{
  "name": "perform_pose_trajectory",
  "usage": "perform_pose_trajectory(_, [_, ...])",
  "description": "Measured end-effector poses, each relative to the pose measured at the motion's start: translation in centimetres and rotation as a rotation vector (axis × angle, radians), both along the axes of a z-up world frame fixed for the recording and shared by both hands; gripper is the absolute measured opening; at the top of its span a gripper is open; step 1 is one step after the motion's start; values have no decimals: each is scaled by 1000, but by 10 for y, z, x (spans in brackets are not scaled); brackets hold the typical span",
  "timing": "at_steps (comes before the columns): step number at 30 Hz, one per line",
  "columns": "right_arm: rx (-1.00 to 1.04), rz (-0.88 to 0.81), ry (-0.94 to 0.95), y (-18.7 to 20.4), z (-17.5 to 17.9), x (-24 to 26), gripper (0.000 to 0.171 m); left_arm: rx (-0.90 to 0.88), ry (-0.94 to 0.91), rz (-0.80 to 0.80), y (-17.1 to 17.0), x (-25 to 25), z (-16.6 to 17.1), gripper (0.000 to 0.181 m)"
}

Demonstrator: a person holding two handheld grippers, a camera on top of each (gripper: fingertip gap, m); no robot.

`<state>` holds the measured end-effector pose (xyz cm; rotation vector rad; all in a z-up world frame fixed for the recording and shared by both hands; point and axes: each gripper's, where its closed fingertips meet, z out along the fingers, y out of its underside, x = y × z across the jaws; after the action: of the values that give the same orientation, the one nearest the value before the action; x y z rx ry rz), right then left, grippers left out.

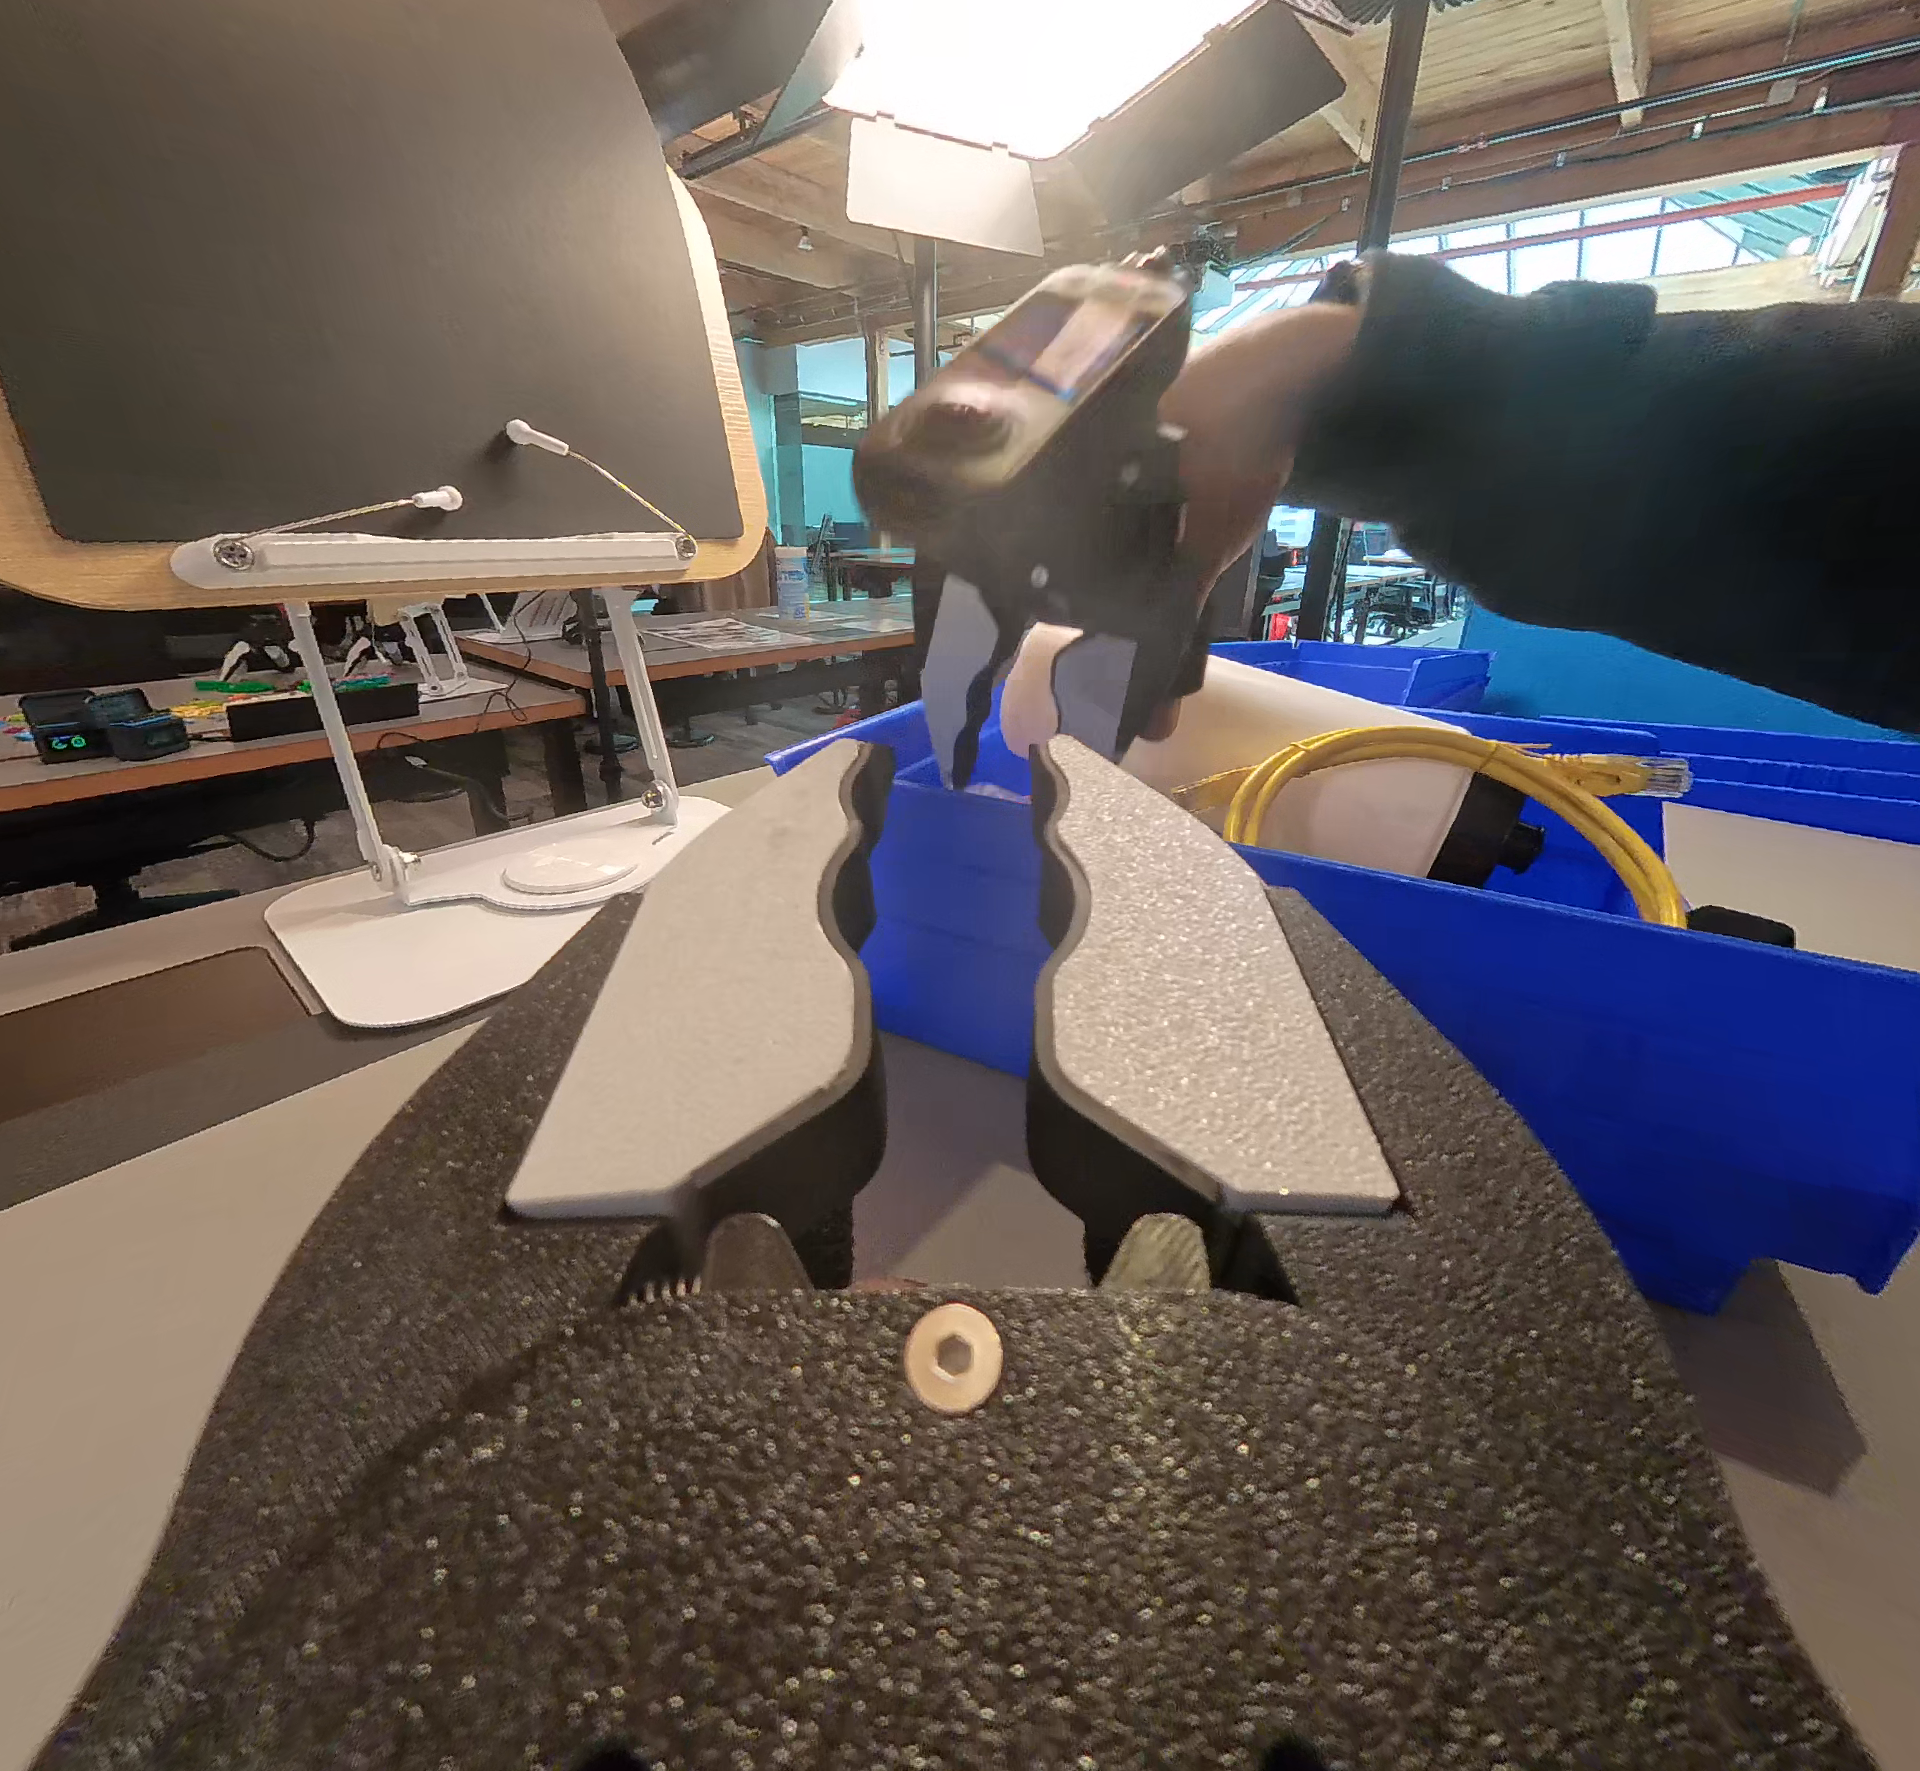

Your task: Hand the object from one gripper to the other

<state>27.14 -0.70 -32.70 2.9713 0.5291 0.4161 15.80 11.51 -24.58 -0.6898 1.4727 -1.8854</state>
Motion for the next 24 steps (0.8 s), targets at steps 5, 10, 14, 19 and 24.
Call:
perform_pose_trajectory(5, [360,-11,-91,5,60,-28,39,58,-38,11,-9,-11,0,29])
perform_pose_trajectory(10, [754,43,-118,-8,111,-100,39,112,-104,-33,-37,-41,5,29])
perform_pose_trajectory(14, [969,164,-190,-27,120,-170,39,-51,9,-279,-77,-91,14,30])
perform_pose_trajectory(19, [1127,329,-306,-55,105,-245,39,-361,358,-628,-122,-156,22,51])
perform_pose_trajectory(24, [1279,390,-300,-79,95,-297,38,-404,545,-679,-157,-186,-8,57])
